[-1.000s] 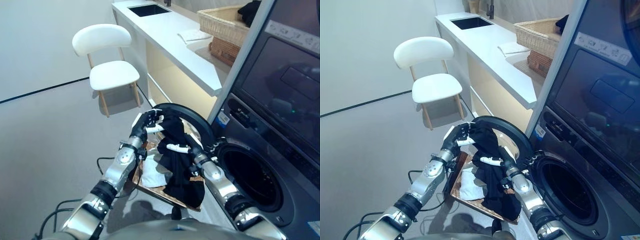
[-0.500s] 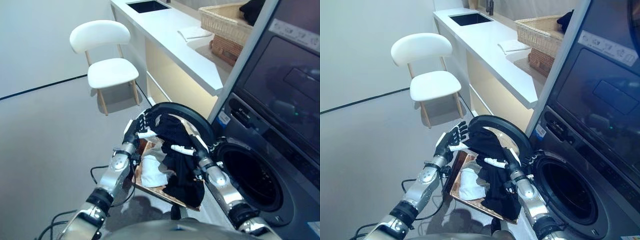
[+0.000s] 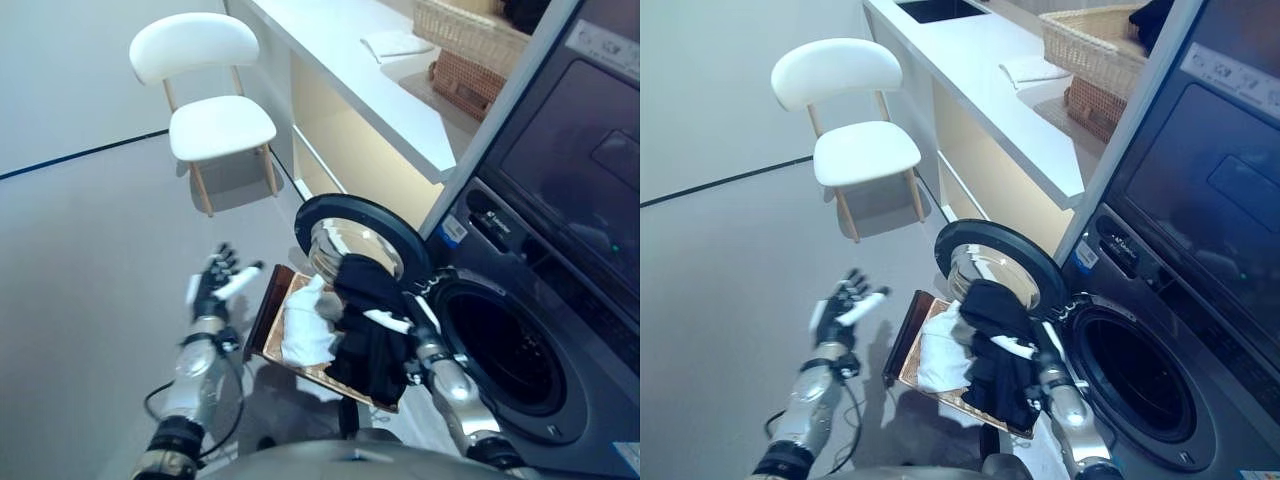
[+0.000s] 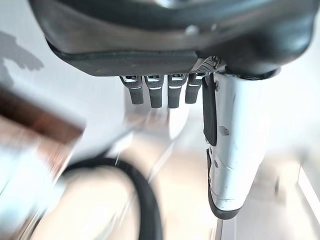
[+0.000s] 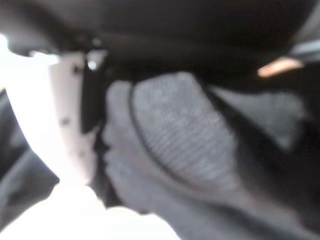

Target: Pick up the clothes and place them into the washing machine

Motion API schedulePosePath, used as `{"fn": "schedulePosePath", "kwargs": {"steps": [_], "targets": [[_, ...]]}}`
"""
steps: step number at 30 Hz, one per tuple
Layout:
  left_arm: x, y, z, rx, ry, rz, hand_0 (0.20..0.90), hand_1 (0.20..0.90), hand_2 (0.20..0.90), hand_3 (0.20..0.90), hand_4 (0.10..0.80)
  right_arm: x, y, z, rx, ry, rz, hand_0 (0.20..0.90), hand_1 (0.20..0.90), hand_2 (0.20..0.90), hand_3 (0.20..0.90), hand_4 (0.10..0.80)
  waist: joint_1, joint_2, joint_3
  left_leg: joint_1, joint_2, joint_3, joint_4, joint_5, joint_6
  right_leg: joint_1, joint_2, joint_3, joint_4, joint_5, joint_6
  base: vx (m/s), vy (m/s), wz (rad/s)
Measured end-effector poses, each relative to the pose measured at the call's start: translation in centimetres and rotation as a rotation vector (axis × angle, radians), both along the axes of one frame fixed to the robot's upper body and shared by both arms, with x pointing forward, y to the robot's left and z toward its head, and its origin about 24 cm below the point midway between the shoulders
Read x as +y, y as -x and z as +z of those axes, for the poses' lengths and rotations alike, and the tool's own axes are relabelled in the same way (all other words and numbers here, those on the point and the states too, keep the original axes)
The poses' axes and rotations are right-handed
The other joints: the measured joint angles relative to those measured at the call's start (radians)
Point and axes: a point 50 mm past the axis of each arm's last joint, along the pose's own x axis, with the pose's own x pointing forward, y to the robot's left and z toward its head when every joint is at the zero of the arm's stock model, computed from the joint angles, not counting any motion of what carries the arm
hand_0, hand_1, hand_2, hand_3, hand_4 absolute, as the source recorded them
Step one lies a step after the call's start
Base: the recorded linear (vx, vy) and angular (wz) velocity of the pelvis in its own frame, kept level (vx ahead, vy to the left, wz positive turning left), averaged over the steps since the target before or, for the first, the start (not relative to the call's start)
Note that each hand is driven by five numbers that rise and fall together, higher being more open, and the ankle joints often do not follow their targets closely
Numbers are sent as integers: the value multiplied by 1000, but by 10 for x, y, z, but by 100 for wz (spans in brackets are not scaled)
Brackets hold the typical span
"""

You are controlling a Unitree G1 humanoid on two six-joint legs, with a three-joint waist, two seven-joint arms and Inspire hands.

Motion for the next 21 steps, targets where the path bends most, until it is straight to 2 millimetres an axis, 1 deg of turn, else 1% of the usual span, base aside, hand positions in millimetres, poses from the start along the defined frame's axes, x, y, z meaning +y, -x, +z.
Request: {"fn": "schedulePosePath", "kwargs": {"steps": [2, 4, 7, 10, 11, 12, 13, 14, 16, 17, 18, 19, 20, 21], "targets": [[11, 7, -1, 2, -7, 44, 900, 900, 900, 900, 800, -13, 10, -4, 26, -3, -85, 200, 200, 200, 200, 300, 0, 5, 2, 0, 0, 0, 0, -1, 2, 0, -1, 0, 0, 0, 0, -33, 19, 6], [15, 12, -3, 10, -3, 63, 900, 900, 900, 900, 800, -21, 19, -10, 50, -23, -150, 200, 200, 200, 200, 300, -1, 8, 4, -1, -2, 0, 0, -2, 3, -1, -2, 0, 2, 0, 0, -42, 29, 5], [7, 12, -6, 13, 22, 49, 900, 900, 900, 900, 800, -21, 23, -15, 74, -43, -175, 200, 200, 200, 200, 300, -1, 15, 8, -2, -2, 0, 0, -2, 3, -1, -3, -1, 0, 0, 2, -60, 33, -1], [-1, 11, -7, 7, 38, 32, 900, 900, 900, 900, 800, -20, 27, -20, 91, -55, -193, 200, 200, 200, 200, 300, -2, 30, 7, -28, -8, 1, 0, 2, 2, -31, -7, 5, 2, 1, 10, -157, 53, -10], [-3, 10, -7, 5, 40, 23, 900, 900, 900, 900, 800, -20, 26, -20, 90, -57, -202, 200, 200, 200, 200, 300, -2, 40, 17, -41, -11, 3, 0, 8, 5, -41, -10, 4, 3, 7, 12, -218, 63, -16], [-5, 11, -9, 7, 49, 24, 900, 900, 900, 900, 800, -22, 28, -21, 97, -58, -219, 200, 200, 200, 200, 300, -3, 48, 19, -54, -18, 4, 0, 11, 6, -59, -12, 11, 3, 23, 2, -218, 63, -17], [-5, 11, -8, 3, 54, 29, 900, 900, 900, 900, 800, -22, 27, -21, 95, -63, -227, 200, 200, 200, 200, 300, -1, 50, 20, -66, -19, 7, 0, 12, 8, -73, -14, 18, 3, 27, 4, -185, 56, -21], [-4, 10, -7, -6, 61, 39, 900, 900, 900, 900, 800, -22, 22, -21, 92, -76, -240, 200, 200, 200, 200, 300, -2, 54, 31, -89, -24, 26, 0, 15, 10, -102, -18, 29, 3, 28, 15, -149, 45, -18], [-4, 8, -5, -26, 76, 48, 900, 900, 900, 900, 800, -23, 19, -21, 79, -107, -277, 200, 200, 200, 200, 300, -3, 56, 59, -108, -33, 37, 0, 26, 14, -129, -23, 43, 4, 48, 10, -156, 53, -16], [-5, 6, -4, -33, 81, 50, 900, 900, 900, 900, 800, -23, 16, -21, 76, -123, -297, 200, 200, 200, 200, 300, -3, 57, 78, -119, -38, 50, 0, 27, 16, -143, -27, 51, 4, 48, 19, -174, 72, -14], [-5, 5, -3, -39, 87, 53, 900, 900, 900, 900, 800, -24, 15, -21, 73, -136, -313, 200, 200, 200, 200, 300, -3, 58, 86, -125, -41, 52, 0, 30, 17, -153, -29, 55, 4, 53, 18, -231, 98, -16], [-5, 2, 0, -60, 93, 56, 900, 900, 900, 900, 800, -25, 8, -18, 52, -153, -344, 200, 200, 200, 200, 300, -3, 59, 104, -148, -50, 55, 0, 35, 21, -182, -34, 66, 11, 62, 17, -153, 59, -7], [-6, -3, 5, -90, 97, 56, 900, 900, 900, 900, 800, -28, -1, -15, 25, -170, -376, 200, 200, 200, 200, 300, -5, 62, 123, -176, -57, 64, 1, 40, 26, -215, -42, 72, 14, 67, 26, -126, 51, -4], [-7, -6, 7, -100, 103, 55, 900, 900, 900, 900, 800, -29, -3, -13, 15, -179, -393, 200, 200, 200, 200, 300, -4, 62, 130, -187, -60, 71, 1, 43, 28, -228, -46, 71, 14, 71, 28, -77, 29, -2]]}}
